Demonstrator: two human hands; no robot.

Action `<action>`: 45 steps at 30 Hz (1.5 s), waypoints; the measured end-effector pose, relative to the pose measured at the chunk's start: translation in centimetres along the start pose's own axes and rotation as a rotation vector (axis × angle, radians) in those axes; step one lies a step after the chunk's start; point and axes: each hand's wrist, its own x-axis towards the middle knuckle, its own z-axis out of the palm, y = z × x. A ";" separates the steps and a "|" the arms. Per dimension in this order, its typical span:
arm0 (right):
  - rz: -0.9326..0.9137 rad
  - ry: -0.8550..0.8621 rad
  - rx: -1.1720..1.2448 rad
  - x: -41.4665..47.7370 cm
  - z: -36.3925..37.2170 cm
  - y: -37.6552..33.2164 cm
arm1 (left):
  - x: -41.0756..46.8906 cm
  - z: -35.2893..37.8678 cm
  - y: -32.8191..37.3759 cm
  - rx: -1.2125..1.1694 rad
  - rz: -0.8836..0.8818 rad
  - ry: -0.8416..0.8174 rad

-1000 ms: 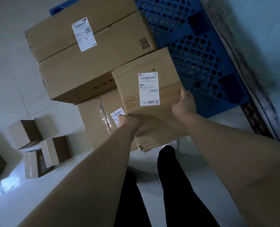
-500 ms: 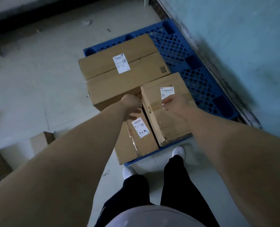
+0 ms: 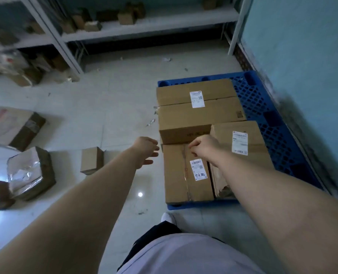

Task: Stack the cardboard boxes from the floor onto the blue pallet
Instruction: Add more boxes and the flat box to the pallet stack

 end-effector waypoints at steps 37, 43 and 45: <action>-0.263 -0.440 -0.278 -12.9 50.4 -32.2 | -11.6 -47.1 -40.4 -0.485 -0.393 0.561; -0.180 -0.432 -0.198 -6.5 57.0 -38.1 | -4.5 -55.6 -39.6 -0.460 -0.393 0.502; -0.179 -0.432 -0.179 -4.5 59.9 -41.6 | -1.8 -59.9 -38.7 -0.438 -0.365 0.507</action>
